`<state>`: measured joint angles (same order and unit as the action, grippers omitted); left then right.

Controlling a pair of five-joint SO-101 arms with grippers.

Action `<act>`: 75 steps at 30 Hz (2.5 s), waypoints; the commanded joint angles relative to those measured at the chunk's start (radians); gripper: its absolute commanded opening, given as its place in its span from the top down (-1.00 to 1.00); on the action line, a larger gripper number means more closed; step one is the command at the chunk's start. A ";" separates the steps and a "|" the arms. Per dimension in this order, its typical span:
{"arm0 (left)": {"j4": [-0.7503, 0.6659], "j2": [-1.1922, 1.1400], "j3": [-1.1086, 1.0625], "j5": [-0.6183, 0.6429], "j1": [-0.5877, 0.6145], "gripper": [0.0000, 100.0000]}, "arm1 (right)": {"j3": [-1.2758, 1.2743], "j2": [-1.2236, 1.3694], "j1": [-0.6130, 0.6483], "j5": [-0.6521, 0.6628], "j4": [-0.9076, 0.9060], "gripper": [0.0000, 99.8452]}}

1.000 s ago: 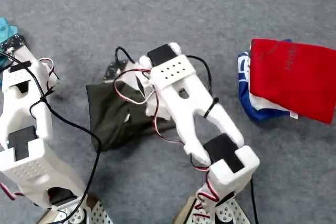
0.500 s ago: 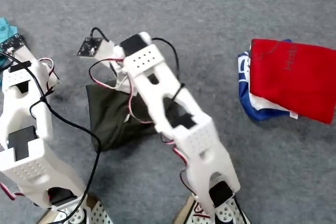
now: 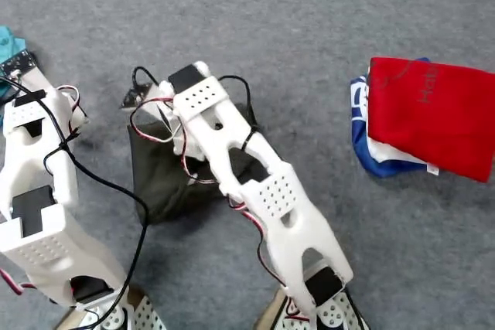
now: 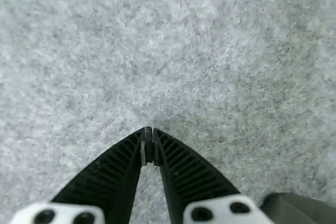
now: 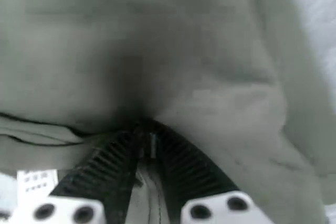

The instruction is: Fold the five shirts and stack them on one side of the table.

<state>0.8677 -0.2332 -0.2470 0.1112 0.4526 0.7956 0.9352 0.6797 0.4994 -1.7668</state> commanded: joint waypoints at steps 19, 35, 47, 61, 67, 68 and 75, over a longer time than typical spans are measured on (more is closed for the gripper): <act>-0.009 0.008 0.052 -0.005 0.014 0.96 | -0.972 -0.697 -0.134 0.083 -0.017 1.00; -0.006 0.008 0.052 -0.005 0.009 0.96 | -0.516 -0.570 -0.197 0.034 0.233 0.99; -0.003 0.013 0.046 -0.005 0.008 0.96 | 0.449 0.191 -0.285 0.037 0.160 0.99; 0.450 0.028 0.345 -0.133 -0.121 0.96 | 0.636 0.090 -0.265 0.031 -0.021 0.99; 0.687 0.159 0.457 -0.180 -0.290 0.96 | 0.137 -0.340 -0.259 0.031 -0.021 0.99; 0.695 0.177 0.442 -0.180 -0.328 0.96 | 0.056 -0.407 -0.263 0.031 -0.020 0.99; 0.468 0.197 0.149 -0.149 -0.440 0.96 | -0.489 -0.776 -0.263 0.038 0.029 0.99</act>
<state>1.4615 -0.0798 0.0138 -0.0575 0.0322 0.5102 0.3445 0.4250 0.5409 -1.7653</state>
